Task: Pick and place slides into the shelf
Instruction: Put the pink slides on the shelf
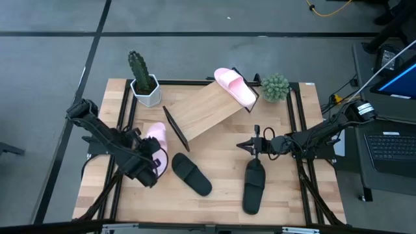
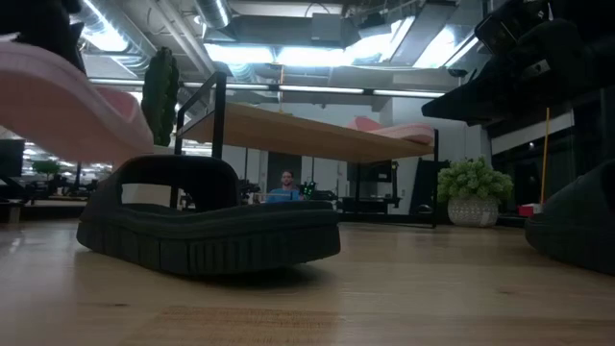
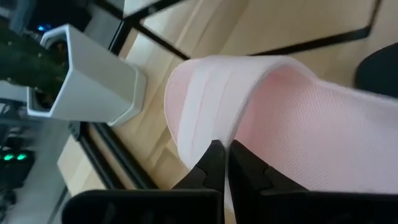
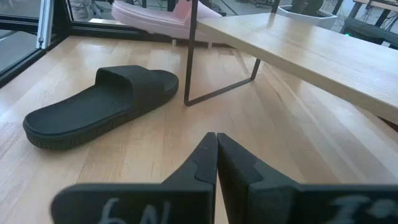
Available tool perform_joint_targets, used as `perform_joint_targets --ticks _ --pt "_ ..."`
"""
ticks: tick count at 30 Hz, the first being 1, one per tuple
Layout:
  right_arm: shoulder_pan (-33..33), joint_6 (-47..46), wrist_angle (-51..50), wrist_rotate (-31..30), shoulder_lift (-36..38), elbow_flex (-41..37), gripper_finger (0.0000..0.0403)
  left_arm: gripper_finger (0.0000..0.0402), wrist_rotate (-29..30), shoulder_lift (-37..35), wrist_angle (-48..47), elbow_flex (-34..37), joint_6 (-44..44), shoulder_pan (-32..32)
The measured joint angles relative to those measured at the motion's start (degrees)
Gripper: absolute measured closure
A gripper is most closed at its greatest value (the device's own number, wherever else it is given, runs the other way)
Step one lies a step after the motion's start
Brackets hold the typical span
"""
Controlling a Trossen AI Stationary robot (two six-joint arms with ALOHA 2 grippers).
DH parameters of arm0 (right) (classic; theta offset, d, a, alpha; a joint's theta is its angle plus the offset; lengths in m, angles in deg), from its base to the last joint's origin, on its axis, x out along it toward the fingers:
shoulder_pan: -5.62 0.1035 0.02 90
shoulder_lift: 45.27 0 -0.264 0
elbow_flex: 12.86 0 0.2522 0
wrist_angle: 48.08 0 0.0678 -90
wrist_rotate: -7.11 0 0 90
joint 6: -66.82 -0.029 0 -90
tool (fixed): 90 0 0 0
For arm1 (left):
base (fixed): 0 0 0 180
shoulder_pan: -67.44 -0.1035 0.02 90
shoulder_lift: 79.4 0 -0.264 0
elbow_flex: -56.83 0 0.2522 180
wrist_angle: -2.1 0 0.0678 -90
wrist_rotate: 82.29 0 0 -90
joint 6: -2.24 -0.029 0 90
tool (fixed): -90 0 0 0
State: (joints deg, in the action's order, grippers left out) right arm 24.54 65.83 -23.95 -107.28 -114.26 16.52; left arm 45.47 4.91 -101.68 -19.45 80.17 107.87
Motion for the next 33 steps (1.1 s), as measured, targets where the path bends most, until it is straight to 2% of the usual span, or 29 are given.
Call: perform_joint_targets --ticks 14,20,33 --pt "0.0 -0.1 0.0 0.0 0.0 0.0 0.0389 0.0402 -2.6 0.0 0.0 -7.5 0.2 7.1" --pt "0.0 -0.2 0.0 0.0 0.0 0.0 0.0389 0.0401 3.3 0.0 0.0 -11.9 -0.3 9.3" --pt "0.0 -0.2 0.0 0.0 0.0 0.0 0.0389 0.0401 10.8 0.0 0.1 -18.7 -3.9 12.9"
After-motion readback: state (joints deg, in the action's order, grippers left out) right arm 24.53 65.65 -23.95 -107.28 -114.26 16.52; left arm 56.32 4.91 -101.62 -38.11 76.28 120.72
